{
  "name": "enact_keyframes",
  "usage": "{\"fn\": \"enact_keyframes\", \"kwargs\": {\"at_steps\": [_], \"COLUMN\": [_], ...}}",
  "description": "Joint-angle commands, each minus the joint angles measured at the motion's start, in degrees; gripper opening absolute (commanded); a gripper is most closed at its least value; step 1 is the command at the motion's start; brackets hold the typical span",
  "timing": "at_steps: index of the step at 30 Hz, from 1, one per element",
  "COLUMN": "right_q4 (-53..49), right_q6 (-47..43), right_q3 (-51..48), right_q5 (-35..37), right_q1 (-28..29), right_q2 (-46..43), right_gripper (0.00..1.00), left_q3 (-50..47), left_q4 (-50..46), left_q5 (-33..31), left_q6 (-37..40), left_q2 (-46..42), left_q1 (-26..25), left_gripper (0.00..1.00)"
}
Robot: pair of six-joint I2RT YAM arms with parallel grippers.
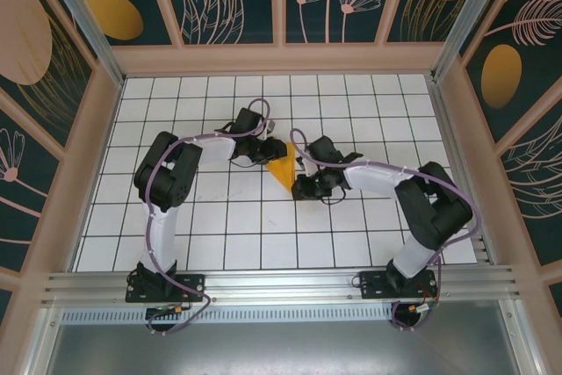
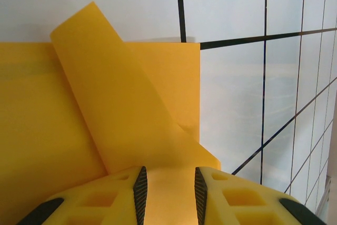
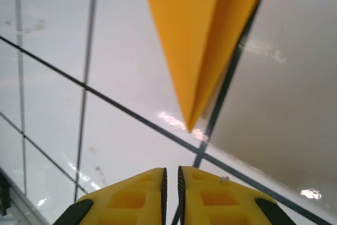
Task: Fold a paper plane with a square sheet of paper (fold left side to right side)
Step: Fourth fold the wing at the center of the table.
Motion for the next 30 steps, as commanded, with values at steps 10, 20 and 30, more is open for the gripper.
{"fn": "enact_keyframes", "kwargs": {"at_steps": [10, 20, 30], "right_q4": [6.53, -1.62, -0.31], "right_q6": [1.31, 1.04, 1.56], "right_q3": [7.65, 4.37, -1.34], "right_q5": [3.83, 11.21, 9.18], "right_q1": [0.63, 0.56, 0.66], "right_q2": [9.47, 13.06, 11.78], "right_gripper": [0.18, 0.15, 0.13], "left_q3": [-1.56, 2.57, 11.67], "left_q4": [-2.84, -5.37, -7.44], "left_q5": [-4.04, -6.34, -6.49], "left_q6": [0.59, 2.28, 2.89], "left_q2": [2.07, 1.67, 6.86], "left_q1": [0.52, 0.78, 3.71], "left_gripper": [0.34, 0.38, 0.40]}}
